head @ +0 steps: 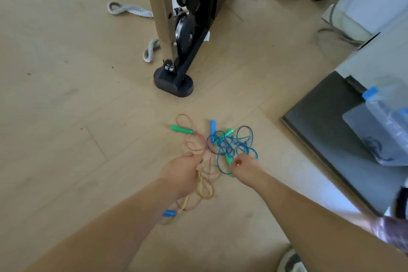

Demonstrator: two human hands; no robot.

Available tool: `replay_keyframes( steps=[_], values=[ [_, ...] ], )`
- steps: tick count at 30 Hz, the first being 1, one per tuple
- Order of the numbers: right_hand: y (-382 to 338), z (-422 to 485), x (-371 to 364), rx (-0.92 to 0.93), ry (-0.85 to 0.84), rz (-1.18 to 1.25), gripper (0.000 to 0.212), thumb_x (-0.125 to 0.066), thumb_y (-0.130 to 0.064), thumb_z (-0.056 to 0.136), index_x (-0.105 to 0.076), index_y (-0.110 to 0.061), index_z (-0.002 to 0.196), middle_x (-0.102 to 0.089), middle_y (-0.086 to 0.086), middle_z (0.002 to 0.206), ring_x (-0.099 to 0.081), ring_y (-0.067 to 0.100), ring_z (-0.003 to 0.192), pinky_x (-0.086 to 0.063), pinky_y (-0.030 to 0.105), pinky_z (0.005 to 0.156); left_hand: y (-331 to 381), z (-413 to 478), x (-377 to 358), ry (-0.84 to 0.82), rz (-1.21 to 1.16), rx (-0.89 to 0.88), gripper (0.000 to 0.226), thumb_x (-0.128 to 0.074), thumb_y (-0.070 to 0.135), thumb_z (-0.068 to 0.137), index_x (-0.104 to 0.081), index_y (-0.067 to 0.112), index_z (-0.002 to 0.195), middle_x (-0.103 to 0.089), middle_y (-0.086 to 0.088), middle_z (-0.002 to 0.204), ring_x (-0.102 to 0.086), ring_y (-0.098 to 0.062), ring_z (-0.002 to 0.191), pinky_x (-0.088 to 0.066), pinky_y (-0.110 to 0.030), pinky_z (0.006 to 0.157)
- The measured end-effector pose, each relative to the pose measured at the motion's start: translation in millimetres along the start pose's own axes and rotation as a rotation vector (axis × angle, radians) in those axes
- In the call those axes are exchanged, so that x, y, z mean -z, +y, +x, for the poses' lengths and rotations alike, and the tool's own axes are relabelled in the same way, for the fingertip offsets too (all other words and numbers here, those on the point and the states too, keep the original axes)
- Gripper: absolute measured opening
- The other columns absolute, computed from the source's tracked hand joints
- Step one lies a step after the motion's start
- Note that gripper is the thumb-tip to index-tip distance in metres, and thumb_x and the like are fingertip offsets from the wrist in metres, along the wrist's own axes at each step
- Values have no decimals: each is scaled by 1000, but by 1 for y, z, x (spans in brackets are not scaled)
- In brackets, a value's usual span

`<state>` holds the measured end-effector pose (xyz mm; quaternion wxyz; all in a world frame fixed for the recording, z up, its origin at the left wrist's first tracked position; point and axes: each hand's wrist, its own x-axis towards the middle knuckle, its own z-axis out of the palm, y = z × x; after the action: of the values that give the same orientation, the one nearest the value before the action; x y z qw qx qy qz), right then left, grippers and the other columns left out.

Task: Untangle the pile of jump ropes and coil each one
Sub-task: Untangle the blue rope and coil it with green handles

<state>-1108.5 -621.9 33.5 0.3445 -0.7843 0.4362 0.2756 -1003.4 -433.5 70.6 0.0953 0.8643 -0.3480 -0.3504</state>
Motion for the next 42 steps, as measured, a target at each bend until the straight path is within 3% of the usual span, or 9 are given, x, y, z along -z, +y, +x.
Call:
replay_keyframes(
  steps=[4, 9, 14, 18, 25, 30, 33, 37, 42],
  values=[
    [18, 29, -42, -99, 69, 117, 55, -60, -32, 95, -44, -14, 144, -63, 18, 125, -65, 35, 108, -51, 33, 85, -9, 18, -26, -7, 33, -15, 41, -50, 19, 91, -57, 29, 130, -64, -3, 127, -61, -30, 121, -52, -40, 97],
    [32, 58, -67, -165, 122, 350, 90, -60, -70, 63, -41, -23, 137, -64, 13, 120, -69, 32, 92, -59, 46, 85, -8, 23, -37, 31, 14, -25, 39, -53, 14, 92, -57, 21, 130, -63, -8, 128, -59, -30, 122, -48, -37, 97],
    [26, 60, -71, -223, 148, 539, 11, -61, -20, 96, -61, -11, 103, -63, 9, 79, -60, 23, 59, -60, 40, 65, -4, 24, -43, 51, -45, -33, 35, -49, 18, 93, -56, 20, 128, -60, -7, 127, -58, -30, 121, -49, -42, 99],
    [7, 47, -66, -54, 227, 351, 37, -57, -30, 98, -48, -15, 65, -49, 3, 60, -49, 25, 60, -41, 34, 53, -5, 20, -39, 58, -77, -11, 28, -50, 20, 92, -59, 22, 119, -62, -7, 123, -60, -31, 118, -51, -43, 96],
    [-90, -26, 22, 304, 46, 88, 34, -49, -27, 103, -65, -4, 83, -57, 2, 58, -61, 22, 52, -54, 36, 57, 11, 3, 6, 230, -376, -8, 51, -60, 20, 82, -52, 27, 132, -59, 0, 128, -57, -24, 121, -49, -38, 99],
    [-150, -123, 96, 483, -82, -71, 34, -48, -27, 103, -65, -4, 85, -57, 13, 65, -59, 25, 48, -54, 32, 53, 30, -43, 67, 350, -650, -129, 53, -76, 27, 66, -53, 36, 112, -62, 16, 108, -62, -11, 108, -58, -38, 87],
    [-167, -177, 132, 616, 36, -48, 34, -55, -28, 98, -70, -2, 80, -63, 19, 67, -54, 25, 51, -52, 37, 51, 41, -77, 106, 329, -676, -213, 43, -84, 22, 73, -60, 35, 106, -66, 16, 102, -63, -4, 96, -54, -22, 79],
    [-176, -239, 163, 764, 367, 224, 41, -58, -35, 100, -71, -7, 73, -43, -11, 39, -37, 11, 41, -37, 26, 48, 62, -122, 147, 374, -604, -306, 4, -74, 27, 86, -71, 26, 89, -73, 7, 81, -59, -8, 69, -54, -30, 72],
    [-153, -269, 169, 738, 496, 350, 42, -55, -43, 102, -72, -12, 80, -42, -15, 38, -39, 7, 37, -44, 26, 44, 90, -155, 183, 573, -356, -339, 14, -68, 29, 94, -74, 21, 86, -59, 10, 57, -50, -5, 54, -39, -17, 55]
  ],
)
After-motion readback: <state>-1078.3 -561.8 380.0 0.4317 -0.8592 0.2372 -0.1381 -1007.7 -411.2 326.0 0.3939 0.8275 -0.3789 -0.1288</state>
